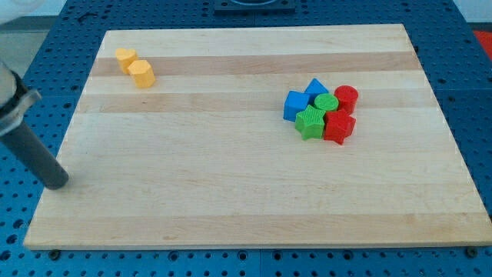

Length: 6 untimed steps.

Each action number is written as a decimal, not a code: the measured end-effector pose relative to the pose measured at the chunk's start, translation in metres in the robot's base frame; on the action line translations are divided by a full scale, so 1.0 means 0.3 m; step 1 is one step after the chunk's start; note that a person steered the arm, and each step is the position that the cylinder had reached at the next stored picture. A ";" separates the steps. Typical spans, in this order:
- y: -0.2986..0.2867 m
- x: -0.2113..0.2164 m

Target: Move your arm to the left side of the board

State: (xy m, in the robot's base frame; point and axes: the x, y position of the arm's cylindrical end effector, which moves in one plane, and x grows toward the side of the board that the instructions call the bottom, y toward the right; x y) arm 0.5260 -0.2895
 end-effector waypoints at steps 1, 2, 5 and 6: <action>-0.050 -0.109; -0.050 -0.145; -0.051 -0.386; -0.051 -0.592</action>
